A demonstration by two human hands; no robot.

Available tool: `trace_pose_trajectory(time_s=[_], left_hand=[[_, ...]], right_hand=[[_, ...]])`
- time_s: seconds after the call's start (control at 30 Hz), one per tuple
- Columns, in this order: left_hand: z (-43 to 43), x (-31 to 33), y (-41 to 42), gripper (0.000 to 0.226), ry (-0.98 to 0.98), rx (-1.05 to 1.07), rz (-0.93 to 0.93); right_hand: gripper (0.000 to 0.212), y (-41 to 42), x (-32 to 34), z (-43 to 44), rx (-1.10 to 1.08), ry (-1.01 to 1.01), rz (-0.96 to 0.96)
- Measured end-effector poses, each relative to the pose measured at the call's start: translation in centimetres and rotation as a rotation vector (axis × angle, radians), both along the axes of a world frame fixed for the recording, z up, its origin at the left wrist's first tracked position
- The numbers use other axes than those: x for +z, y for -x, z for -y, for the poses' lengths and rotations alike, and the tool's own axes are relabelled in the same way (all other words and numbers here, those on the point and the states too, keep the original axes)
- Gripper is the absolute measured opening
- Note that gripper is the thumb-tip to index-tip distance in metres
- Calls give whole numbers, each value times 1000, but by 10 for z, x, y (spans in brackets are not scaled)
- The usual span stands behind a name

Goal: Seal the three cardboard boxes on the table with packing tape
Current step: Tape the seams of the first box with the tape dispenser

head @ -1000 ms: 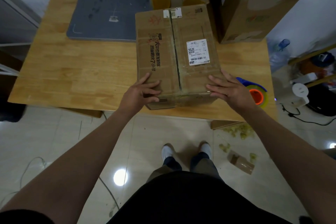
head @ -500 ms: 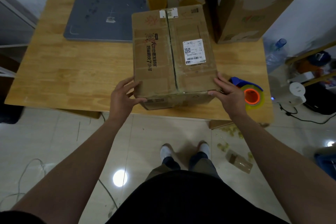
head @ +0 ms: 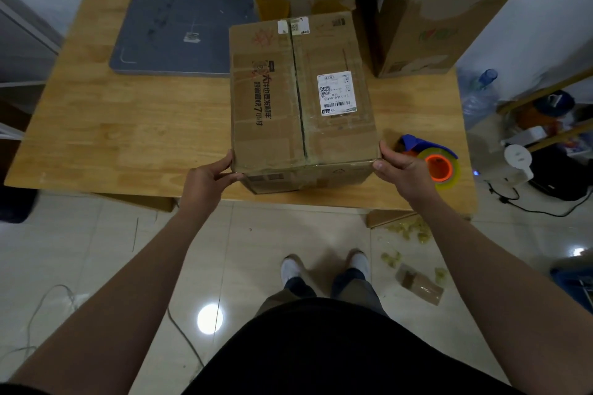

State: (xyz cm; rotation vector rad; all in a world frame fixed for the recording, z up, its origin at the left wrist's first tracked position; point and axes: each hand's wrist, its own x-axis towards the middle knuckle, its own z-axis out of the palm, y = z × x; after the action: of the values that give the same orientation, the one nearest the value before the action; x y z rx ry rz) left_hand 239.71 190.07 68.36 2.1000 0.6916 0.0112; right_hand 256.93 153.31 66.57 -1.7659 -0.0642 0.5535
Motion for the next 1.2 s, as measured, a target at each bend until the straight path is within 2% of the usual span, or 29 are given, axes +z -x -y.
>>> trace_pose_trajectory(time_s=[0.1, 0.23, 0.3, 0.37, 0.43, 0.47, 0.57, 0.63, 0.73, 0.8, 0.83, 0.9, 1.0, 1.07, 1.13, 1.2], left_hand=[[-5, 2, 2, 57, -75, -96, -26], [6, -3, 8, 50, -127, -82, 43], [11, -7, 9, 44, -174, -68, 51], [12, -7, 6, 40, -268, -109, 18], [12, -3, 2, 36, -357, -150, -51], [14, 0, 0, 32, -392, -168, -89], [21, 10, -8, 21, -445, -195, -177], [24, 18, -16, 22, -422, -194, -272], [22, 42, -27, 38, -190, -226, -461], [25, 60, -33, 44, -28, -359, -608], [30, 68, -36, 42, -13, -458, -657], [35, 79, -50, 37, -73, -542, -607], [34, 80, -82, 30, -330, -390, -303], [27, 75, -106, 30, -415, -337, -151], [16, 62, -128, 44, -449, -381, -138], [2, 48, -142, 55, -510, -424, -239]], right_hand=[[46, 1, 0, 0, -34, -42, -46], [33, 18, -5, -16, -364, -112, -78], [27, 25, -6, -21, -415, -66, -49], [20, 26, 0, -19, -263, 172, 162], [22, 21, 13, -15, 25, 554, 451], [25, 16, 20, -16, 132, 711, 527], [26, 9, 39, -33, 260, 1029, 504], [19, 10, 48, -43, 289, 1131, 431], [21, 9, 56, -47, 248, 1121, 248], [45, 12, 59, -48, 200, 1114, 161], [58, 16, 60, -49, 193, 1144, 166], [64, 22, 63, -56, 207, 1149, 272], [52, 27, 69, -72, 360, 1068, 305], [50, 29, 71, -85, 458, 1077, 260], [53, 33, 70, -97, 468, 1077, 264], [55, 38, 67, -109, 430, 1049, 297]])
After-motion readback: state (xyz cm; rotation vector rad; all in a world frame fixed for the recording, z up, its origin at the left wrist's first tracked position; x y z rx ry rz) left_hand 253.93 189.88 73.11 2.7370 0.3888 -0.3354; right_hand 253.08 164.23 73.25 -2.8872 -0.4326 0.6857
